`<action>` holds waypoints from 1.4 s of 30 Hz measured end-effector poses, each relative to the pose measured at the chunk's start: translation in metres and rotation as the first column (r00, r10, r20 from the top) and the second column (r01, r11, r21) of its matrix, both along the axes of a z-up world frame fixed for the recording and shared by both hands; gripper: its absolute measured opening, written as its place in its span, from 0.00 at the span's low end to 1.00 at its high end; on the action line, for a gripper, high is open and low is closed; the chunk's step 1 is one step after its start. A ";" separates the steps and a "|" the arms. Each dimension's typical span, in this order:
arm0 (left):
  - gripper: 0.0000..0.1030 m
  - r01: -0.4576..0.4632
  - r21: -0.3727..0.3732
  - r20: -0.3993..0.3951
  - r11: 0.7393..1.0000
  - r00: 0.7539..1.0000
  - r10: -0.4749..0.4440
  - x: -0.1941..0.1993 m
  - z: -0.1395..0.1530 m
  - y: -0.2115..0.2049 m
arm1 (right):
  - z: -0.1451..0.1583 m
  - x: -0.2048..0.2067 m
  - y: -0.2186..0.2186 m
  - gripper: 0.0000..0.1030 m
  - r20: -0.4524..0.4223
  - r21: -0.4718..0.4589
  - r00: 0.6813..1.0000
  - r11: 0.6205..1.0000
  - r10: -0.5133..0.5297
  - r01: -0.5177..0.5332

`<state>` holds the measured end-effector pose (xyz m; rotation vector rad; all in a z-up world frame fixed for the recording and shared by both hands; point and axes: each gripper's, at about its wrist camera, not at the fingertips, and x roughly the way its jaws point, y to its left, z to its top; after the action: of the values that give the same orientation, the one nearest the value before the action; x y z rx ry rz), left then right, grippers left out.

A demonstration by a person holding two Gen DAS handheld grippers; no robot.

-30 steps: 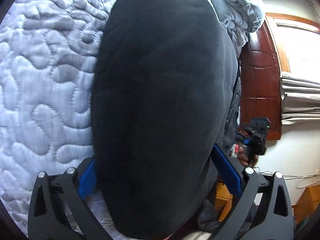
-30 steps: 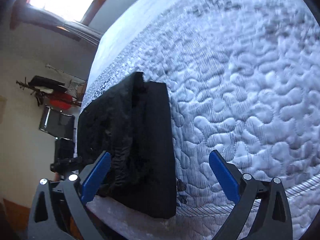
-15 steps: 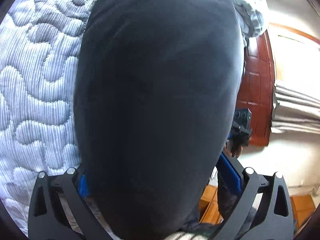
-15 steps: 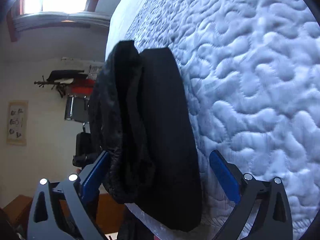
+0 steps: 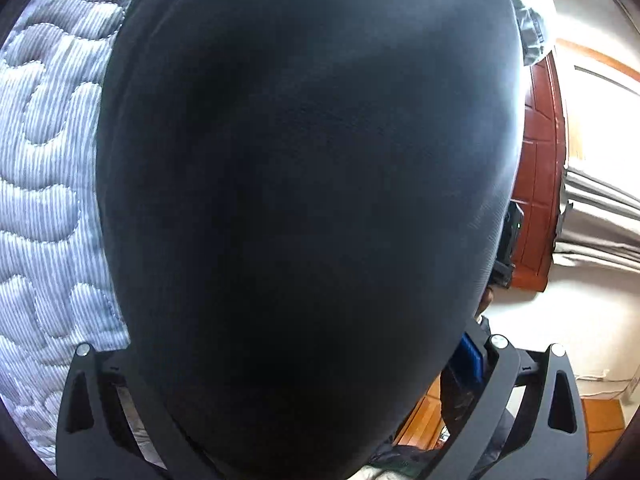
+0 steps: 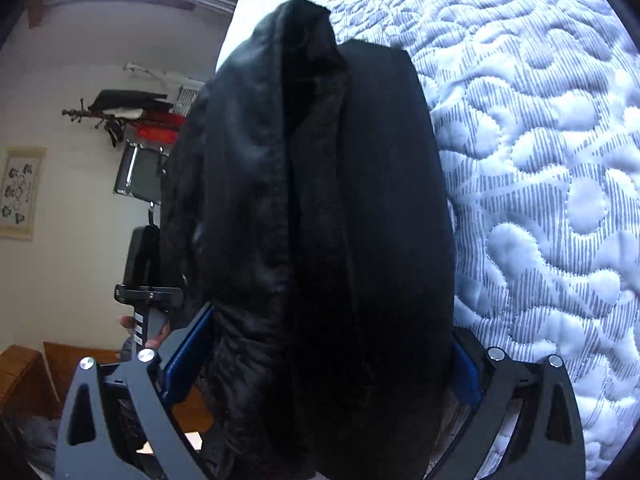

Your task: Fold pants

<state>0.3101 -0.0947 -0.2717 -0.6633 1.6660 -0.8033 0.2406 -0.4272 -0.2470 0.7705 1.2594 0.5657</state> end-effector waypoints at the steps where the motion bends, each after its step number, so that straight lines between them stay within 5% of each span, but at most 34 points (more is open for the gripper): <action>1: 0.97 -0.008 -0.005 0.006 1.000 1.000 0.008 -0.001 0.001 -0.001 | 0.000 -0.001 -0.001 0.93 0.002 -0.003 1.000 1.000 -0.007 0.007; 6: 0.91 -0.050 -0.016 0.046 0.999 0.998 0.051 -0.010 0.009 0.000 | 0.004 -0.004 -0.005 0.75 0.007 -0.001 0.998 0.998 -0.063 0.063; 9: 0.82 -0.057 0.005 0.067 0.998 0.996 0.057 -0.012 0.015 -0.006 | 0.014 -0.002 -0.004 0.58 0.047 -0.004 0.996 0.998 -0.070 0.070; 13: 0.65 -0.073 -0.007 0.102 0.997 0.992 0.073 -0.007 0.027 -0.008 | 0.034 -0.004 0.005 0.50 0.101 -0.063 0.992 0.995 -0.072 0.078; 20: 0.47 -0.102 -0.098 0.164 0.990 0.979 0.117 -0.008 0.044 0.007 | 0.067 -0.009 0.012 0.46 0.187 -0.111 0.980 0.990 -0.064 0.086; 31: 0.46 -0.135 -0.178 0.281 0.975 0.942 0.182 0.034 0.073 0.019 | 0.122 0.049 0.025 0.46 0.307 -0.147 0.950 0.985 -0.046 0.095; 38: 0.46 -0.170 -0.158 0.313 0.973 0.926 0.213 0.079 0.071 0.032 | 0.115 0.104 0.021 0.46 0.292 -0.120 0.955 0.988 -0.058 0.097; 42: 0.47 -0.185 -0.130 0.279 0.974 0.936 0.215 0.098 0.049 0.040 | 0.087 0.130 0.018 0.46 0.224 -0.110 0.972 0.989 -0.070 0.097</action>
<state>0.4077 -0.0543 -0.2226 -0.7347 1.2750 -0.8003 0.3703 -0.4096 -0.1601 0.6383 1.0421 0.4874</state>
